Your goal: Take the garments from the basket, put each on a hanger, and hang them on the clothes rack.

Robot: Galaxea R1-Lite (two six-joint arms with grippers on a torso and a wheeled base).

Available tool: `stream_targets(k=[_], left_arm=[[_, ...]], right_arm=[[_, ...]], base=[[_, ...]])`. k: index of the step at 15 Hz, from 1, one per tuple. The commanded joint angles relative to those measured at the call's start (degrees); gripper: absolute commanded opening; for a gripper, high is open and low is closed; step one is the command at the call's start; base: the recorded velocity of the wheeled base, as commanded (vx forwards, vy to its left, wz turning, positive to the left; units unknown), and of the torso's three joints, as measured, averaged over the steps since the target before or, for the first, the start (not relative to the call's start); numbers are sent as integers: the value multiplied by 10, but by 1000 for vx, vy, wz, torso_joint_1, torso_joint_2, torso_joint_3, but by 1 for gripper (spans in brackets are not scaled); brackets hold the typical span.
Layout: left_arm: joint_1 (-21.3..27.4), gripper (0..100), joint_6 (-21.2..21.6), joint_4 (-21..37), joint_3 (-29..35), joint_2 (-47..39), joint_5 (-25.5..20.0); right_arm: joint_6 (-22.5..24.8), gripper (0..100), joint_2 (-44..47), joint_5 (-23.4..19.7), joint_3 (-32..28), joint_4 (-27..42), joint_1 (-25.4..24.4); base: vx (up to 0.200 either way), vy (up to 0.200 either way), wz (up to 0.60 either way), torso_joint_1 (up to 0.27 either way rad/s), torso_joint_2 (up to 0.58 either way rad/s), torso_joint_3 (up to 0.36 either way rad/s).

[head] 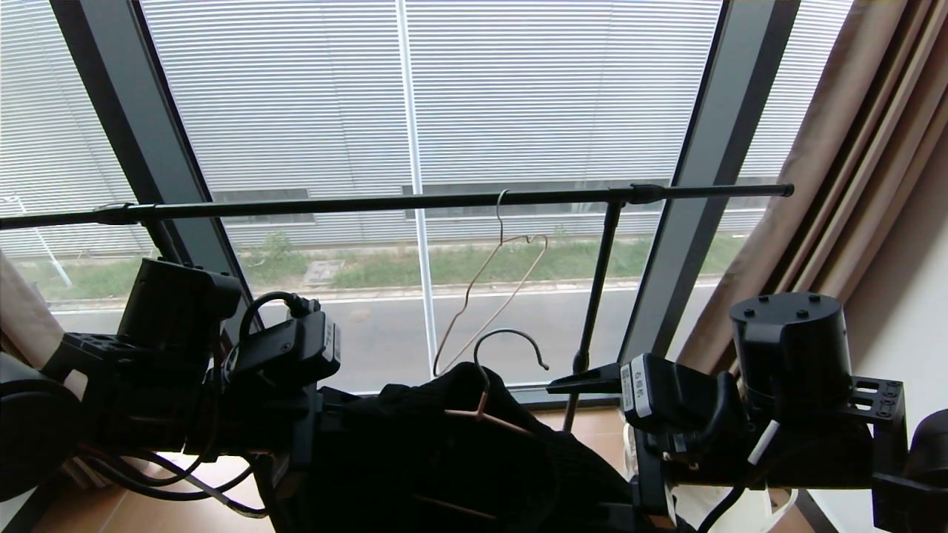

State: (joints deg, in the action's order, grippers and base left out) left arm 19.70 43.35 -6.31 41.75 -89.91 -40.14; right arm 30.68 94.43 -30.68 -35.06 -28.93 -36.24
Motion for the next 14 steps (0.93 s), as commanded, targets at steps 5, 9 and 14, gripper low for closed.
stream_targets(k=[5, 9, 14], left_arm=[[-34, 0, -2, -1, -21, 24, -17], [-63, 0, -42, -1, -22, 41, -46], [-85, 0, -58, -1, -26, 52, -49]], right_arm=[[1, 100, -6, -35, 21, -1, 17], [2, 100, -6, -43, 40, -7, 22], [-1, 100, -22, -75, 53, -9, 42]], base=[[0, 0, 0, 0, 0, 0], [0, 0, 0, 0, 0, 0], [0, 0, 0, 0, 0, 0]])
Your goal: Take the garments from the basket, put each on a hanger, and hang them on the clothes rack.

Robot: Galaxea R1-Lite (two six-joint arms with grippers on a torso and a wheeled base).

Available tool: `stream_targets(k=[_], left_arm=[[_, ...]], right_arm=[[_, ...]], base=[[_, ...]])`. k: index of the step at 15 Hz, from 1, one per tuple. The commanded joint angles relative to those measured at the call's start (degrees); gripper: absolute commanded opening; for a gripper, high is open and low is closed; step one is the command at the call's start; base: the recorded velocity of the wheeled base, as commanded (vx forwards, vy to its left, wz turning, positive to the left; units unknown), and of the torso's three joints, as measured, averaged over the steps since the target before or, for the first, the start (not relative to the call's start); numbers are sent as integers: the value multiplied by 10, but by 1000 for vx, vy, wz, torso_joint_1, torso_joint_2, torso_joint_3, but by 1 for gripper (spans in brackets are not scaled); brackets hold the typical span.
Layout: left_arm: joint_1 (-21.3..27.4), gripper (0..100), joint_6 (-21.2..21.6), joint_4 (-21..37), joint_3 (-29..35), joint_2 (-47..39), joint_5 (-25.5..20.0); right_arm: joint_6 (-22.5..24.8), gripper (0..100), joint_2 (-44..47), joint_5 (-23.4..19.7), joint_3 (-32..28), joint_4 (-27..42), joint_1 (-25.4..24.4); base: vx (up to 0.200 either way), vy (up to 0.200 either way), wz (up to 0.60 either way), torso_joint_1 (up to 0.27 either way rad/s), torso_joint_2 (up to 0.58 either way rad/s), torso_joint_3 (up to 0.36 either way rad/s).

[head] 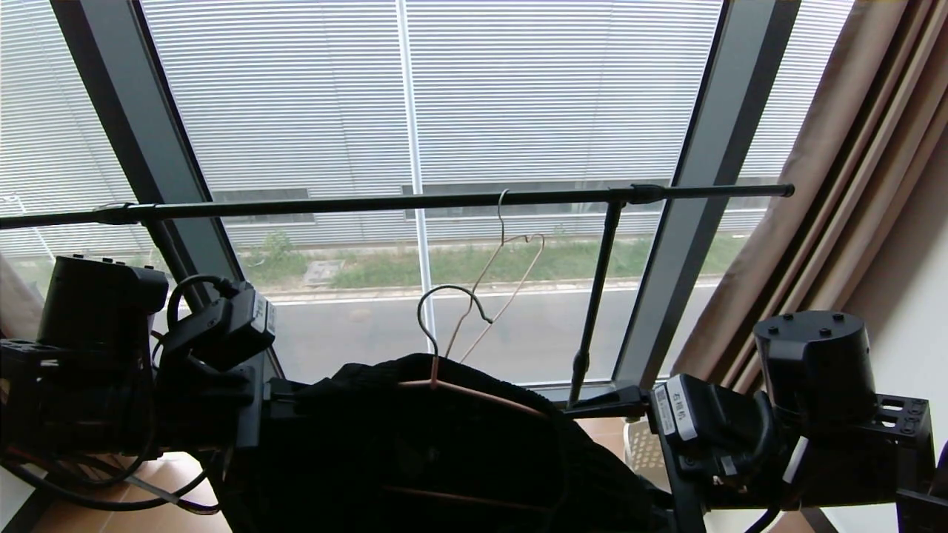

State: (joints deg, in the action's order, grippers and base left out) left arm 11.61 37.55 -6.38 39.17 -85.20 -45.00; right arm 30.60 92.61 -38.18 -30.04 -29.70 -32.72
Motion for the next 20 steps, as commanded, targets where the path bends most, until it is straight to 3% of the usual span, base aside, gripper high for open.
stream_targets(k=[1, 3, 7, 12, 20], left_arm=[[-5, 0, -14, -2, 0, 10, -1], [-8, 0, -56, -40, -8, 15, -2], [-5, 0, -103, -118, -41, 17, -2], [-5, 0, -104, -124, -45, 21, -11], [-22, 0, -165, -159, -66, 65, -38]], right_arm=[[-1, 100, -11, -12, 4, 0, 16], [-2, 100, -31, -51, 11, 5, 32], [-2, 100, -27, -63, 19, -1, 46], [-2, 100, -25, -71, 16, -1, 75], [-2, 100, 7, -80, 44, -2, 108]], base=[[0, 0, 0, 0, 0, 0], [0, 0, 0, 0, 0, 0], [0, 0, 0, 0, 0, 0], [0, 0, 0, 0, 0, 0], [0, 0, 0, 0, 0, 0]])
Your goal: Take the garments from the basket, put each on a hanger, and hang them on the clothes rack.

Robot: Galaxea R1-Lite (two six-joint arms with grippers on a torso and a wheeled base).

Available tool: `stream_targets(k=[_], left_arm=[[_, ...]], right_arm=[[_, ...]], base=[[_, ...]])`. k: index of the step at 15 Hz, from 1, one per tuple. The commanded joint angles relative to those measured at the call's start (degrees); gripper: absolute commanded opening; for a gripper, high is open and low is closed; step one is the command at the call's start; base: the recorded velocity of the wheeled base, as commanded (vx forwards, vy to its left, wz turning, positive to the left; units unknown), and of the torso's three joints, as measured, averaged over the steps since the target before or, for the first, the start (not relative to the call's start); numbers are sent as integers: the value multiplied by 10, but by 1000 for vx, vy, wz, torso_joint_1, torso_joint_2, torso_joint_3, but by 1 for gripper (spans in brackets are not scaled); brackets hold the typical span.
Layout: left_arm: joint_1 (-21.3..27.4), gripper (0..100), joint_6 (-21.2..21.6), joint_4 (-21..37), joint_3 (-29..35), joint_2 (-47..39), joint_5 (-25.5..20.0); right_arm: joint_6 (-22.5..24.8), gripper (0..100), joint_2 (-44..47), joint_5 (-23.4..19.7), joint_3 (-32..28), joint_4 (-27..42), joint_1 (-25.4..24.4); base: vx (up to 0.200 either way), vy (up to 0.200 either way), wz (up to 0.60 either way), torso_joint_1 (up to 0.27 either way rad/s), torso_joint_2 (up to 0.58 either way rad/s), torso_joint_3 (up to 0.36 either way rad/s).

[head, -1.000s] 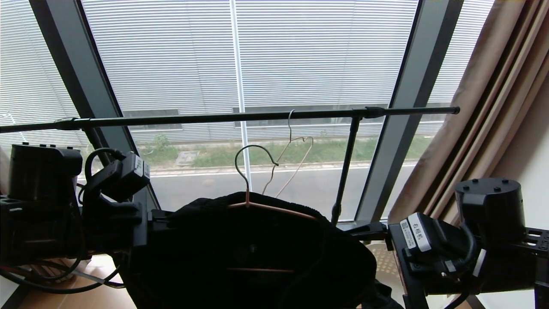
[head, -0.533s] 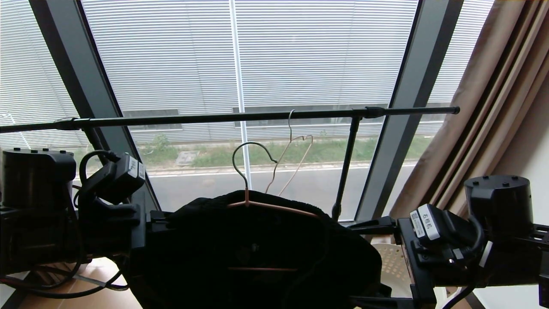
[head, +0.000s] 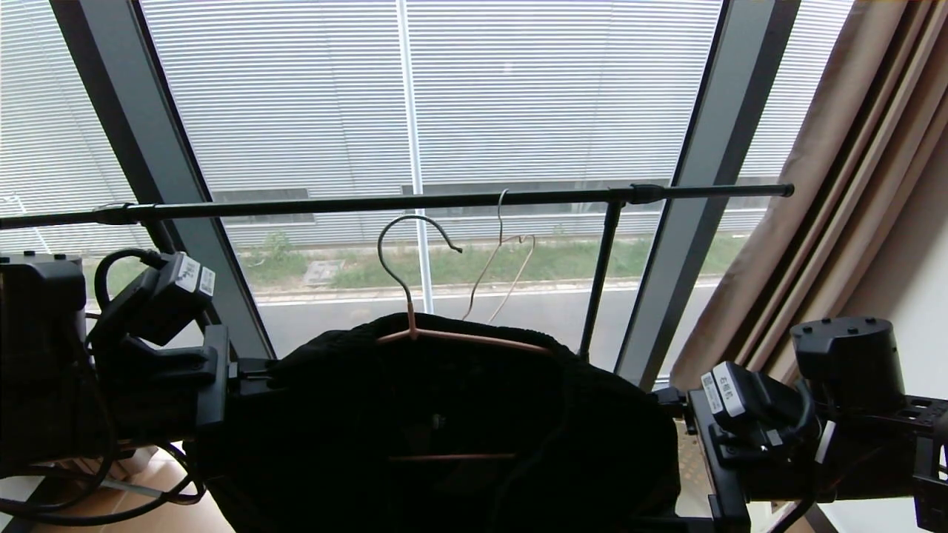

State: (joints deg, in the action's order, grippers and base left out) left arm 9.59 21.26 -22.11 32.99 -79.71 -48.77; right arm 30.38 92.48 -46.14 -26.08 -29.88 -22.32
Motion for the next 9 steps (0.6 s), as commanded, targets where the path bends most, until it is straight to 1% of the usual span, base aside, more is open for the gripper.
stream_targets(k=[1, 5, 8, 9], left_arm=[[-2, 0, -13, -10, -7, 11, 0], [-3, 0, -51, -41, -19, 22, 0], [-4, 0, -54, -43, -21, 25, 0], [-6, 0, -62, -43, -22, 28, 0]], right_arm=[[0, 100, 10, 0, 9, 0, 8], [0, 100, 29, -2, 16, -4, 22], [-1, 100, 51, -1, 20, -42, 28], [-13, 100, 58, -1, 23, -60, 33]], base=[[0, 0, 0, 0, 0, 0], [0, 0, 0, 0, 0, 0], [0, 0, 0, 0, 0, 0], [0, 0, 0, 0, 0, 0]])
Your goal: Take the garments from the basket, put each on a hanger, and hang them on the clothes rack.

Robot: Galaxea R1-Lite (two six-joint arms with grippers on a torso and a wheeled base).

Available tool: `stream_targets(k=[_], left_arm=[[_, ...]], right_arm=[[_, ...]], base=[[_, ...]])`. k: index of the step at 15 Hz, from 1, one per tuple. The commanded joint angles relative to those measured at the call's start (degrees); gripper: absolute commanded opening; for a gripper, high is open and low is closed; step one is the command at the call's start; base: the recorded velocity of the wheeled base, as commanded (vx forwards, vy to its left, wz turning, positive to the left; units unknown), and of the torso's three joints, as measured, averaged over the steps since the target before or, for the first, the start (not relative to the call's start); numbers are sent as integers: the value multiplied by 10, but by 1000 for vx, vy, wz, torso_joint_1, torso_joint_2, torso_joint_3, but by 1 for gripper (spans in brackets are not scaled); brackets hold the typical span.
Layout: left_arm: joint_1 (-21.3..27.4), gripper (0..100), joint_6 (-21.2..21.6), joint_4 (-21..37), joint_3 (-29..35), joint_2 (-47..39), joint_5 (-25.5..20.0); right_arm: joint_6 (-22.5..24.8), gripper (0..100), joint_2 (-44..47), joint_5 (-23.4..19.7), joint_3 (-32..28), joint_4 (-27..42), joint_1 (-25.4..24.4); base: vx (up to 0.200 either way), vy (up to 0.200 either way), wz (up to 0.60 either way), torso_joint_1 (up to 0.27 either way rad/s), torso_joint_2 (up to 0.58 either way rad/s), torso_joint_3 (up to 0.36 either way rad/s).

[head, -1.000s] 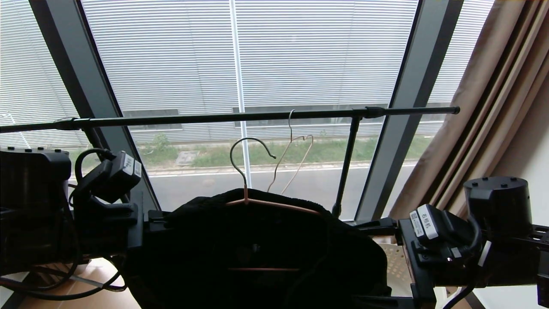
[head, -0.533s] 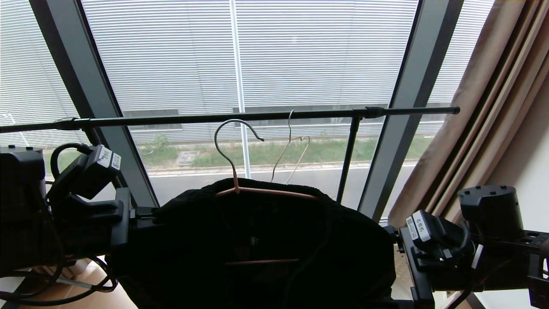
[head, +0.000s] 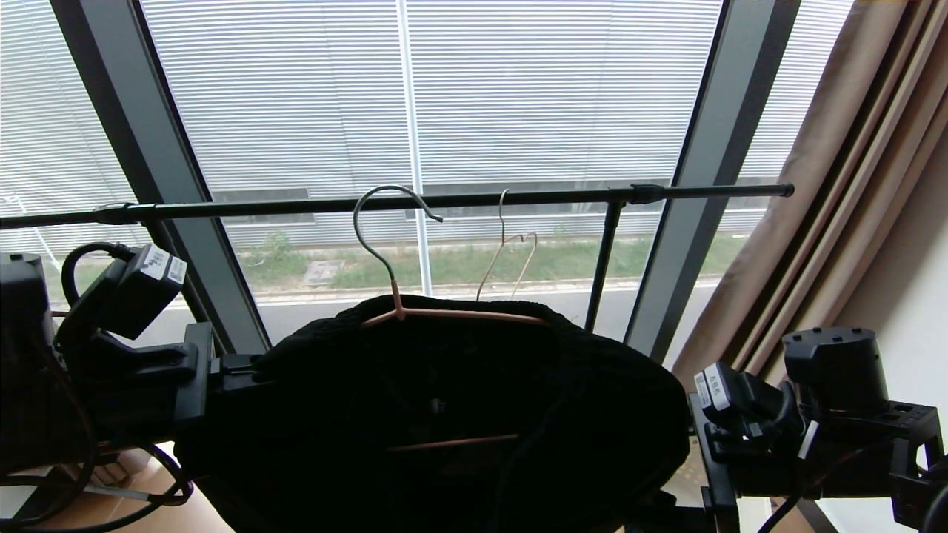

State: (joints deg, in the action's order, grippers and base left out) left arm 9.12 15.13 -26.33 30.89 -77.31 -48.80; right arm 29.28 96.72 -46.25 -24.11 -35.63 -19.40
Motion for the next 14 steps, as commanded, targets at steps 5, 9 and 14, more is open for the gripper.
stream_targets(k=[5, 9, 14], left_arm=[[-2, 0, -12, 0, -4, 8, 0], [-4, 0, -12, -1, -6, 10, 1], [-31, 0, -12, -1, -7, 18, 0]], right_arm=[[-7, 100, 20, 0, 3, -25, 6], [-8, 0, 17, 1, 3, -25, 6], [-7, 0, 4, 1, 9, -25, 39]], base=[[0, 0, 0, 0, 0, 0], [0, 0, 0, 0, 0, 0], [0, 0, 0, 0, 0, 0]])
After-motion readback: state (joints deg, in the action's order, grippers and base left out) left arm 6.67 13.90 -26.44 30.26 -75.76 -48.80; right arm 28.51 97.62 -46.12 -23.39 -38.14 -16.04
